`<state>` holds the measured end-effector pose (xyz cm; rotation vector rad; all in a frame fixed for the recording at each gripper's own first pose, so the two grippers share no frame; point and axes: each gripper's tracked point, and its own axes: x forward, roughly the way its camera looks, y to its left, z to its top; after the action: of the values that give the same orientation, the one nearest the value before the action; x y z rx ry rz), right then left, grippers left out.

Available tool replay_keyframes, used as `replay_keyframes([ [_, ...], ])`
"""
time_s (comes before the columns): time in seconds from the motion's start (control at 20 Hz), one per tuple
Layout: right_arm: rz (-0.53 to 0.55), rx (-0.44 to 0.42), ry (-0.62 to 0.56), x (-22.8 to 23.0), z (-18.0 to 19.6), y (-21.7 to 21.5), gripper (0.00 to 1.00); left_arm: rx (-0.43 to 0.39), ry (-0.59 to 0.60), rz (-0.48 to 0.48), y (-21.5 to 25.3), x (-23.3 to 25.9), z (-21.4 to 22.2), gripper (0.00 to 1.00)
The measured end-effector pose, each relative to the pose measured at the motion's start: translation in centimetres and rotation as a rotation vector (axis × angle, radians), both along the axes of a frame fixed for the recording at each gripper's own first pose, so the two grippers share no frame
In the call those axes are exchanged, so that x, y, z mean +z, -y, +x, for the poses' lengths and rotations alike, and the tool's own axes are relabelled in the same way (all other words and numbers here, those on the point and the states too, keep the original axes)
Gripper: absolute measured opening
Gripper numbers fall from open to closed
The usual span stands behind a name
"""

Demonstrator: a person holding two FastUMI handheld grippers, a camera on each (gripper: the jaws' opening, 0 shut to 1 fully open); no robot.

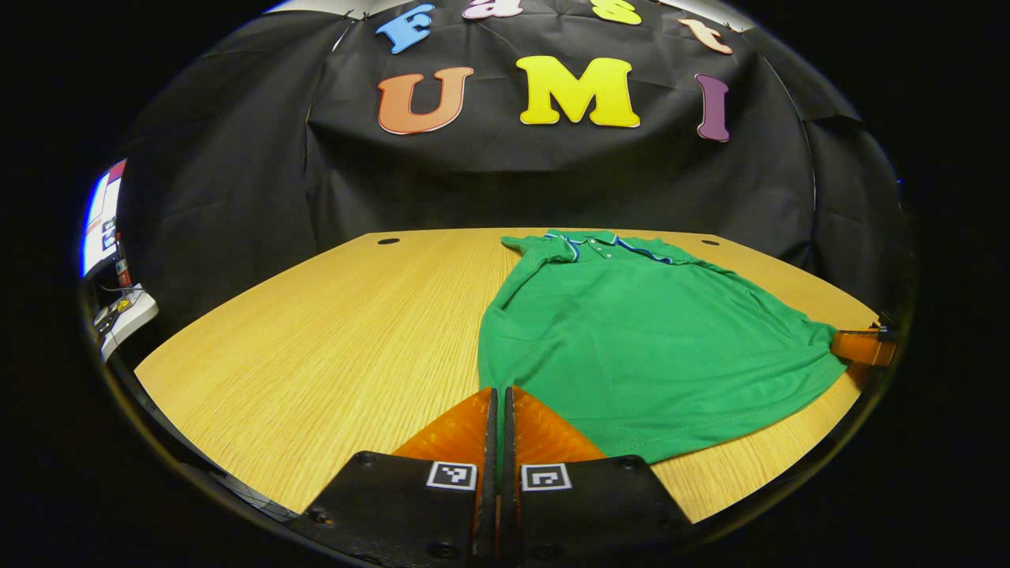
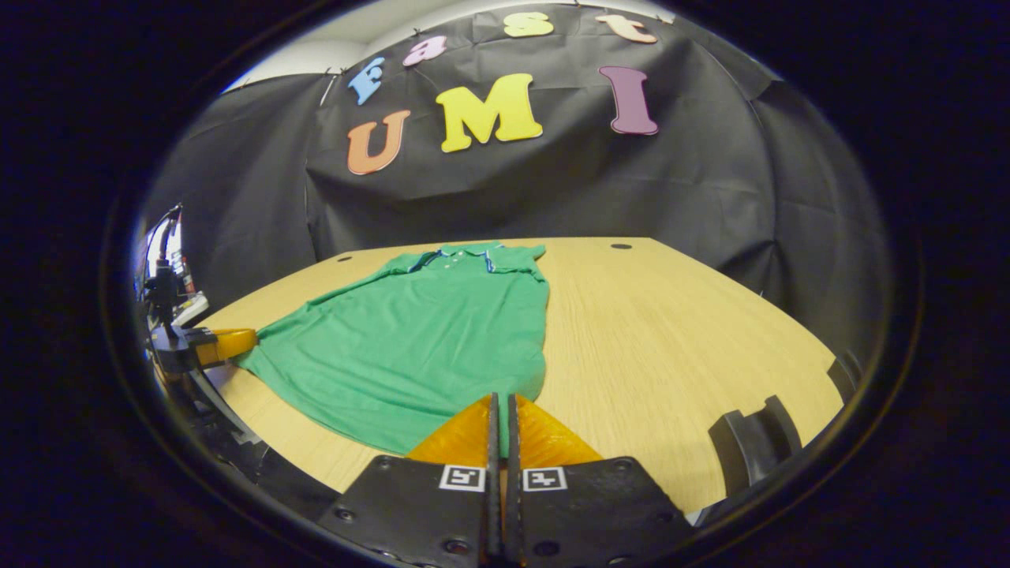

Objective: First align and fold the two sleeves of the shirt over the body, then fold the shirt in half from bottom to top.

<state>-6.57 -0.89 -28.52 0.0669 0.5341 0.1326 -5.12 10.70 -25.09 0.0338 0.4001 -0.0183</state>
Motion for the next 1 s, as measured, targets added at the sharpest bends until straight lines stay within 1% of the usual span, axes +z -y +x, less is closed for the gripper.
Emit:
replay_keyframes([
  [0.05,-0.013,0.009,0.002,0.3,-0.2,-0.1,0.00,0.001,0.017,0.005,0.1,0.7,0.1,0.08],
  [0.1,-0.025,0.015,0.011,0.6,-0.2,0.0,0.00,0.006,0.033,0.010,0.0,1.2,0.2,0.07],
  [0.3,0.000,0.019,0.042,2.5,0.0,0.2,0.00,-0.002,0.072,0.031,0.1,3.1,0.5,0.07],
  [0.55,-0.033,0.011,0.085,4.5,1.3,0.6,0.00,-0.024,0.105,0.090,0.8,5.6,1.7,0.08],
  [0.65,-0.029,0.014,0.090,5.4,2.4,0.3,0.00,-0.029,0.133,0.100,1.2,7.0,2.8,0.07],
  [0.8,-0.041,0.018,0.130,7.7,5.0,0.5,0.00,-0.025,0.162,0.097,1.4,8.7,5.0,0.07],
  [1.0,-0.039,0.034,0.171,10.4,8.9,0.5,0.00,-0.011,0.157,0.035,1.3,9.5,8.3,0.07],
])
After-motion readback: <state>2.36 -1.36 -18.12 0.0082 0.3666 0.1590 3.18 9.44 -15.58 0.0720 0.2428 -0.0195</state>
